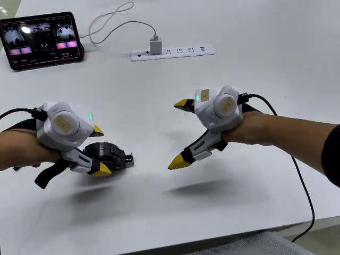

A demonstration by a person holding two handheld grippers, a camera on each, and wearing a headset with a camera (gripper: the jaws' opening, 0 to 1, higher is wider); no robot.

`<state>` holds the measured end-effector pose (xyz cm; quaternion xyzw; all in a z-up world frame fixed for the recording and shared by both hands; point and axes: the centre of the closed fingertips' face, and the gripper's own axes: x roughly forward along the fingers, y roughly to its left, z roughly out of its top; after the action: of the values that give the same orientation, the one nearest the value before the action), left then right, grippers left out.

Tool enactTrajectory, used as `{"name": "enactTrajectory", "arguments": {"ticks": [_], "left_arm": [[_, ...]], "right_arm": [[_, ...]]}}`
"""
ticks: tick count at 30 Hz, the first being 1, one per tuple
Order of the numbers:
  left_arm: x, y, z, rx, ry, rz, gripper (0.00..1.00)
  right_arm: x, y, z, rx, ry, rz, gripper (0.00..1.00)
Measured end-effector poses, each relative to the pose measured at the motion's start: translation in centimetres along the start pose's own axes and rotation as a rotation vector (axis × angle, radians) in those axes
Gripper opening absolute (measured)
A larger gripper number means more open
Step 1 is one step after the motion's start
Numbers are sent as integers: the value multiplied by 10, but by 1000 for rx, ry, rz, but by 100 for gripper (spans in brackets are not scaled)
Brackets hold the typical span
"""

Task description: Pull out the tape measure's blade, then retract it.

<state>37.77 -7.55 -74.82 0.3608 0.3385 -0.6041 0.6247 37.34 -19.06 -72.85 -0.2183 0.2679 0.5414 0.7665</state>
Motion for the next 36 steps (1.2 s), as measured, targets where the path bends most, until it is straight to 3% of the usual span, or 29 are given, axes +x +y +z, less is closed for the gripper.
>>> {"name": "enactTrajectory", "arguments": {"ticks": [2,4,5,14,23,25,28,33,36], "left_arm": [[2,0,-2,21,17,1,47],[3,-2,-8,94,61,-8,32],[6,-1,-5,79,44,14,32],[8,-5,-7,94,64,13,30],[7,-4,-7,65,67,13,31],[7,-5,-6,62,58,10,31],[7,-4,-6,56,49,8,31],[7,-3,-6,55,45,6,31],[7,-2,-6,51,37,6,31]], "right_arm": [[5,1,1,-3,0,4,99],[10,1,3,2,3,14,99],[12,1,4,3,4,13,99],[27,8,10,-11,5,39,99],[50,20,13,-6,11,76,99],[53,24,13,-19,15,90,88],[59,24,16,-21,3,92,91],[67,22,17,-46,6,100,80],[72,26,16,-77,13,135,64]]}}
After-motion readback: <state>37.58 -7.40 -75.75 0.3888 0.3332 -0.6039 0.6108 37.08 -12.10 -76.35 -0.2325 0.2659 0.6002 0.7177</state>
